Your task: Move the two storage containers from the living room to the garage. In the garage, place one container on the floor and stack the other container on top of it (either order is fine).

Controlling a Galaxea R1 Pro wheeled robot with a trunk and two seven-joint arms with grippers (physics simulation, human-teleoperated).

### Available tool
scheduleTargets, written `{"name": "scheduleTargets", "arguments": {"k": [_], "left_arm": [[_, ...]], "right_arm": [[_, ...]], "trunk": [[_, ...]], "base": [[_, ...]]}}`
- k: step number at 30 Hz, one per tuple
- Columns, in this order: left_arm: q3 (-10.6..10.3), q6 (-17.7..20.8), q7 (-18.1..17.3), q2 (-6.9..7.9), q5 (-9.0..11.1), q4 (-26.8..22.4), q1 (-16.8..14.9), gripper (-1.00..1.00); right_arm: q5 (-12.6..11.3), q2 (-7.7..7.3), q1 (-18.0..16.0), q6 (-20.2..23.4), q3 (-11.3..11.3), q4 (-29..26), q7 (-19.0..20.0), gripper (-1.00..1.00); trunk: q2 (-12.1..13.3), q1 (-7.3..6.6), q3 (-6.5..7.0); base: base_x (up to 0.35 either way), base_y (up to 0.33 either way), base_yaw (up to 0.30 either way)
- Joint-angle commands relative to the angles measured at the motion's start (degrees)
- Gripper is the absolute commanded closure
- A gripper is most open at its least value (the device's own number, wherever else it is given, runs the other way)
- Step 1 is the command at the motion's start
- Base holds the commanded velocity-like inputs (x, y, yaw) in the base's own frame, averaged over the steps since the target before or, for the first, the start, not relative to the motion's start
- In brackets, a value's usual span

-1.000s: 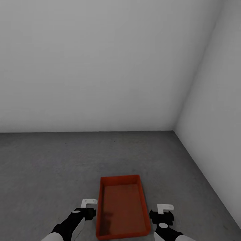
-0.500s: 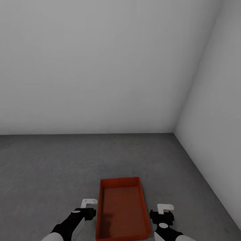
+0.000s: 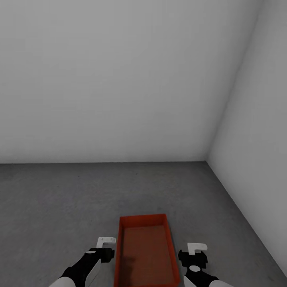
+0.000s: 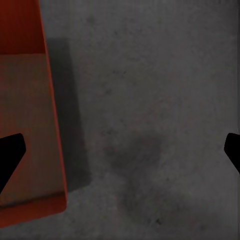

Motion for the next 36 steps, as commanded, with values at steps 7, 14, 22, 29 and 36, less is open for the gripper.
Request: {"name": "scheduleTargets", "arguments": {"k": [7,14,22,29,36], "left_arm": [[-0.38,0.32,0.35,0.04,0.28,-0.12,0.0,-1.0],[-0.38,0.28,0.35,0.04,0.28,-0.12,0.0,-1.0],[-0.38,0.07,0.35,0.04,0.28,-0.12,0.0,-1.0],[-0.38,-0.07,0.36,0.09,0.28,-0.12,0.0,-1.0],[-0.38,-0.08,0.35,0.05,0.28,-0.12,0.0,-1.0]], "right_arm": [[-0.63,0.03,-0.02,-0.16,0.47,-0.04,-0.19,-1.0],[-0.62,-0.02,-0.03,-0.16,0.47,-0.04,-0.17,-1.0],[-0.59,-0.05,-0.02,0.09,0.47,-0.04,-0.1,-1.0],[-0.54,-0.05,-0.02,0.13,0.47,-0.04,-0.05,-1.0],[-0.56,-0.05,-0.02,0.21,0.39,-0.04,-0.06,-1.0]], "trunk": [[2.8,-1.55,1.83],[4.81,-2.65,3.33],[4.81,-2.65,3.49],[4.81,-2.65,3.49],[4.81,-2.65,3.49]], "base": [[0.0,0.0,0.0],[0.0,0.0,0.0],[0.0,0.0,0.0],[0.0,0.0,0.0],[0.0,0.0,0.0]]}}
